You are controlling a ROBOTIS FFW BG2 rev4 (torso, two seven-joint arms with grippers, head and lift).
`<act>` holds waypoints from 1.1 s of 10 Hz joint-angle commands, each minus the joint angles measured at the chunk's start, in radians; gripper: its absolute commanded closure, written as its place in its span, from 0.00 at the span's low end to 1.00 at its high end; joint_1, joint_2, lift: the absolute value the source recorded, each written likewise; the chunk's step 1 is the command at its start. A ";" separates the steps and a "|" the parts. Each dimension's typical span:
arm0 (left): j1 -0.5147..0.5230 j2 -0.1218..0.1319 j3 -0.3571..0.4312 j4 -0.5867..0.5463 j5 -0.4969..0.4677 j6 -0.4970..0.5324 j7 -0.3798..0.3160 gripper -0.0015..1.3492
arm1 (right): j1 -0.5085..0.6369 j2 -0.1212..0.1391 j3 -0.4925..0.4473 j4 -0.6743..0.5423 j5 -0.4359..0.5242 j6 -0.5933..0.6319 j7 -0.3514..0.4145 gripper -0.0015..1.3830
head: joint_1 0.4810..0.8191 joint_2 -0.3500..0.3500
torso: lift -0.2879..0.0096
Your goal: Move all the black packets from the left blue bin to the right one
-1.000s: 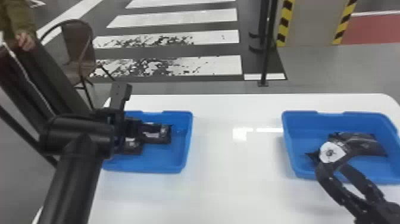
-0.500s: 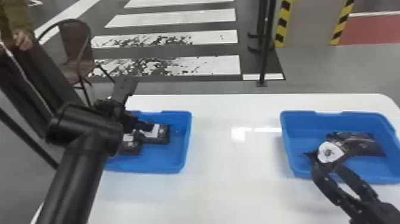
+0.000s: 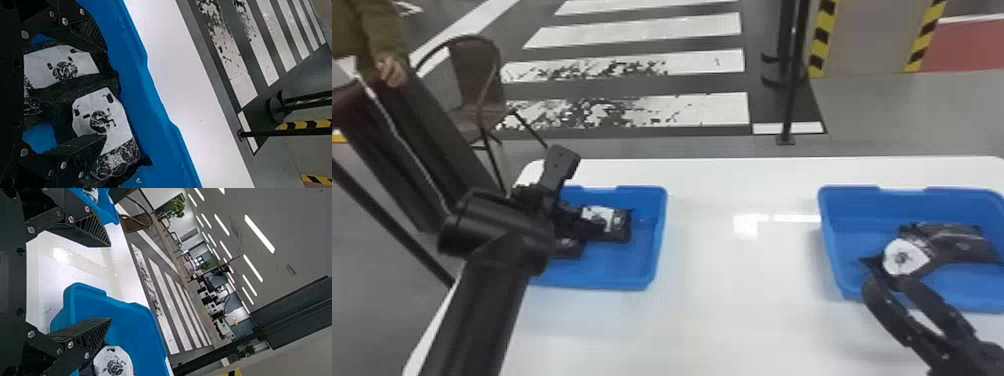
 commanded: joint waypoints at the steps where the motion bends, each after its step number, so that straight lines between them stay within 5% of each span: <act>1: 0.001 -0.009 0.009 0.065 0.045 -0.056 0.002 0.20 | -0.003 0.000 0.002 0.005 -0.004 0.003 0.002 0.28 | 0.63 0.75 | 0.50; 3: -0.002 -0.016 0.015 0.129 0.127 -0.088 0.008 0.22 | -0.008 0.000 0.004 0.012 -0.006 0.008 0.005 0.28 | 0.63 0.73 | 0.50; 5: 0.001 -0.018 -0.011 0.134 0.159 -0.120 0.003 0.66 | -0.012 0.000 0.006 0.017 -0.010 0.008 0.009 0.28 | 0.63 0.70 | 0.50; 7: 0.003 -0.019 -0.011 0.126 0.175 -0.152 0.000 0.87 | -0.008 -0.002 0.004 0.019 -0.020 0.008 0.015 0.28 | 0.63 0.68 | 0.50; 11: 0.126 -0.006 0.021 -0.151 0.225 -0.081 -0.038 0.89 | -0.003 -0.005 0.004 0.019 -0.034 0.010 0.021 0.28 | 0.63 0.65 | 0.50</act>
